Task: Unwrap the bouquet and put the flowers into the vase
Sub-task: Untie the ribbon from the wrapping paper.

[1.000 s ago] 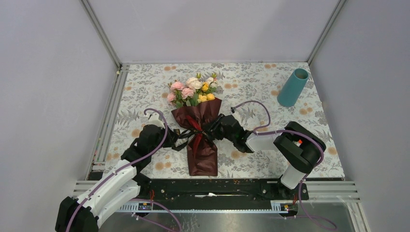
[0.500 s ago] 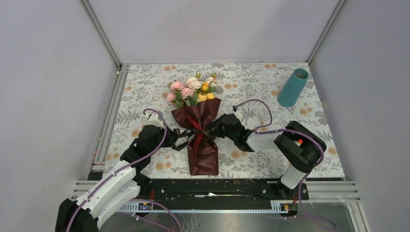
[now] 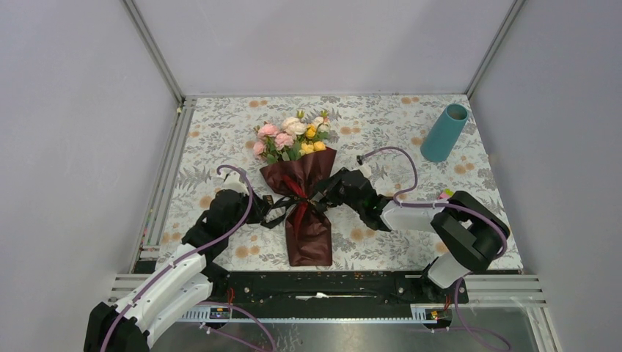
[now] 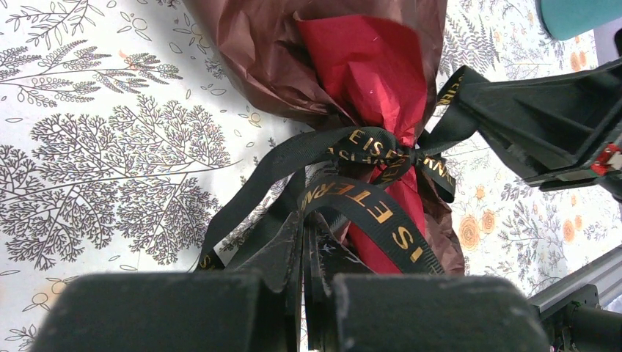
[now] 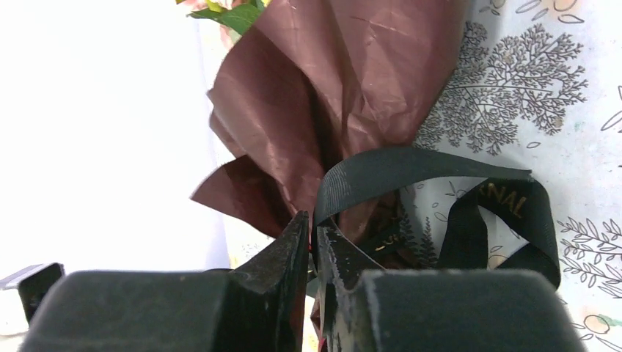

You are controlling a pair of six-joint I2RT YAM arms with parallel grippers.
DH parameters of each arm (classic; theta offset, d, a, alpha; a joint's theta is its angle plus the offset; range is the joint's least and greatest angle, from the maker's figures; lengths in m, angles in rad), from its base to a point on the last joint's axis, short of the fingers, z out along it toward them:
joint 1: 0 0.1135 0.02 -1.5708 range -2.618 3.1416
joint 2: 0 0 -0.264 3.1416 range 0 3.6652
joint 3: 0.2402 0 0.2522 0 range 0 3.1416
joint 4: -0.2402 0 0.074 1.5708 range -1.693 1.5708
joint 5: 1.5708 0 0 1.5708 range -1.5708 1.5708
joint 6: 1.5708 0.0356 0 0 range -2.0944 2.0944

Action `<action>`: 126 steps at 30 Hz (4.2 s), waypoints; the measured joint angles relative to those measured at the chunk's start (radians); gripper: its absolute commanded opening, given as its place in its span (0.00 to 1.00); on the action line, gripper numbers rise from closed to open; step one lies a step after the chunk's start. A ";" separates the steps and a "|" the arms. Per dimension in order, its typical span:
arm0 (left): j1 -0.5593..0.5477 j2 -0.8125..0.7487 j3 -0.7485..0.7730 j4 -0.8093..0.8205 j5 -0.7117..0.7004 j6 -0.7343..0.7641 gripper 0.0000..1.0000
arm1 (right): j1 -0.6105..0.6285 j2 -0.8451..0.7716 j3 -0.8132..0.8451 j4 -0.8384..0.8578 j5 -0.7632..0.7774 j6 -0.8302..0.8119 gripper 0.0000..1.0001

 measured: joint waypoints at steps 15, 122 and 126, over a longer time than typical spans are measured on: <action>0.000 -0.020 0.000 0.000 0.002 0.000 0.00 | -0.001 -0.029 -0.006 -0.014 0.013 -0.013 0.00; 0.343 -0.089 0.179 -0.314 -0.060 0.027 0.00 | -0.380 -0.548 -0.212 -0.513 0.195 -0.386 0.00; 0.369 -0.087 0.225 -0.349 -0.062 0.060 0.00 | -0.417 -0.576 -0.218 -0.529 0.193 -0.404 0.00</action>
